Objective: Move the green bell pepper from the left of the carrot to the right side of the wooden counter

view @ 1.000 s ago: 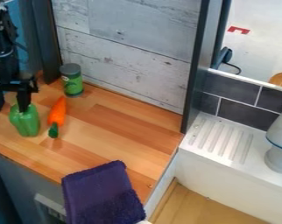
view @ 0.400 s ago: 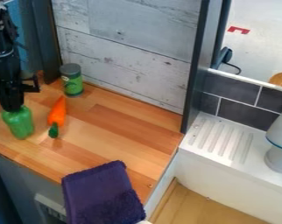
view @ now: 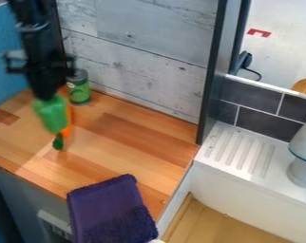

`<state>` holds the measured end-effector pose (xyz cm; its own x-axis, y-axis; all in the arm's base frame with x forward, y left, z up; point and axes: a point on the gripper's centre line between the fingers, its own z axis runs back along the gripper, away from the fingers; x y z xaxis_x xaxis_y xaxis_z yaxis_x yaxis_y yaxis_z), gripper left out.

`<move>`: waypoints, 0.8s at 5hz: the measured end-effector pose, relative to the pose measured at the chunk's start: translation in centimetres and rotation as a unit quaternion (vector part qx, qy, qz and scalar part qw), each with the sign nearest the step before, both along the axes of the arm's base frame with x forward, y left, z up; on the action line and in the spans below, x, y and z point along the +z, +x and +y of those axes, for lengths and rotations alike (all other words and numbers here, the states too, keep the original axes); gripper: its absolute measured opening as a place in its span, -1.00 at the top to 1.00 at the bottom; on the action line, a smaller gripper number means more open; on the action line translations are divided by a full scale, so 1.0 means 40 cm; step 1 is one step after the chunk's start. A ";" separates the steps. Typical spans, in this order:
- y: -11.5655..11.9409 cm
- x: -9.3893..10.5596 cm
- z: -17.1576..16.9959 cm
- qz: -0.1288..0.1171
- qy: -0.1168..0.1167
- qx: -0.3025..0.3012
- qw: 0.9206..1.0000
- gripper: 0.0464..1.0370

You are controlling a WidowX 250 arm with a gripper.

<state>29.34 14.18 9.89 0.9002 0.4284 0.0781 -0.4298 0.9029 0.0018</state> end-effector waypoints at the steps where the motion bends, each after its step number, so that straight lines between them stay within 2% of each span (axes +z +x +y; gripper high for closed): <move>1: 0.018 0.023 -0.134 0.008 -0.001 -0.050 0.999 0.87; 2: 0.042 0.010 -0.258 0.007 0.023 -0.101 0.995 0.87; 3: 0.065 -0.025 -0.303 0.010 0.023 -0.129 0.991 0.87; 4: 0.098 -0.056 -0.312 0.004 0.025 -0.135 0.991 0.87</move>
